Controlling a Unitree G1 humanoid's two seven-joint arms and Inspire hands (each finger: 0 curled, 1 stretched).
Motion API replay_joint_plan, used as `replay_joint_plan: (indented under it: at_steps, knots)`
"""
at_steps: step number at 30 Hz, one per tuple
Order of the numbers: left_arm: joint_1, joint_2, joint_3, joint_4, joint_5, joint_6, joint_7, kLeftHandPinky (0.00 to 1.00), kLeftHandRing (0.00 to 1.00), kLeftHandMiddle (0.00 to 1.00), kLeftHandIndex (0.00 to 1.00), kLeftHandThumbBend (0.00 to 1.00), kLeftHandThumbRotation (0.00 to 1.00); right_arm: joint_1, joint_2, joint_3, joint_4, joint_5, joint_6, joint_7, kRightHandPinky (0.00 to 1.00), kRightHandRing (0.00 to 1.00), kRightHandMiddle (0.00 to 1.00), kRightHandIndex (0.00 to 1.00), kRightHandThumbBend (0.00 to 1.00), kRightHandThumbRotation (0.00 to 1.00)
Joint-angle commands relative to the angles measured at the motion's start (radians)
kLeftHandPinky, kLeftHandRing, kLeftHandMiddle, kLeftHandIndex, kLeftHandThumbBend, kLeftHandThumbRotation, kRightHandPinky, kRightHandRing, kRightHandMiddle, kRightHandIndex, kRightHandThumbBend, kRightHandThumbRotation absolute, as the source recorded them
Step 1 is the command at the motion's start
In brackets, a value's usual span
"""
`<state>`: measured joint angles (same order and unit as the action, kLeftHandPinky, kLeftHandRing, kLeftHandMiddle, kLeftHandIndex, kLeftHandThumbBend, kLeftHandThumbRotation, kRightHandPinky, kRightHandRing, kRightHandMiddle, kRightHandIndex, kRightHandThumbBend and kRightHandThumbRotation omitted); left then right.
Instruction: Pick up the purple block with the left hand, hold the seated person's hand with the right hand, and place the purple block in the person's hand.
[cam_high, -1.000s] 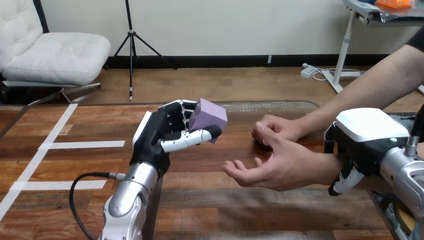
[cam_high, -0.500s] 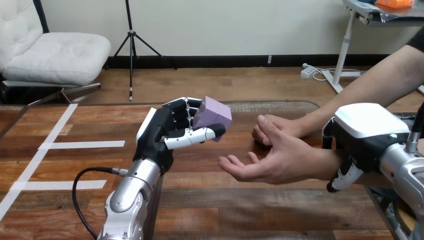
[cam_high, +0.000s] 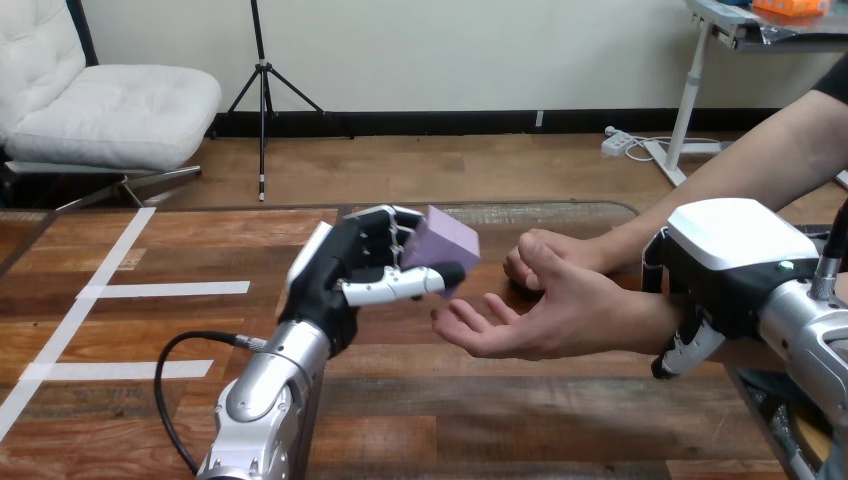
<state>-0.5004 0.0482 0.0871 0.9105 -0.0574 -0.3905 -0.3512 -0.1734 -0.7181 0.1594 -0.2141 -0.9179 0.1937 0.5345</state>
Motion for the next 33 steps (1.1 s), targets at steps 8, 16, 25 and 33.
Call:
replay_joint_plan:
  at_steps: [8,16,25,33]
  knots:
    - [-0.107,0.008,-0.031,0.001,0.011,0.033,-0.046,0.30,0.36,0.43,0.46,0.82,0.02,-0.124,-0.017,-0.028,-0.056,-0.033,0.012,0.019,0.26,0.34,0.42,0.48,0.84,0.00]
    - [-0.122,0.007,-0.058,0.002,0.029,0.060,-0.063,0.30,0.36,0.43,0.46,0.84,0.03,-0.137,-0.013,-0.028,-0.057,-0.033,0.007,0.020,0.23,0.31,0.40,0.47,0.83,0.00]
    - [-0.134,0.001,-0.090,0.008,0.051,0.057,-0.086,0.30,0.35,0.43,0.46,0.83,0.05,-0.144,-0.014,-0.035,-0.065,-0.027,-0.005,0.013,0.24,0.31,0.40,0.48,0.82,0.00]
    - [-0.143,-0.001,-0.131,0.013,0.093,0.040,-0.097,0.30,0.36,0.43,0.46,0.82,0.06,-0.152,-0.014,-0.036,-0.069,-0.025,-0.012,0.013,0.27,0.33,0.42,0.49,0.81,0.00]
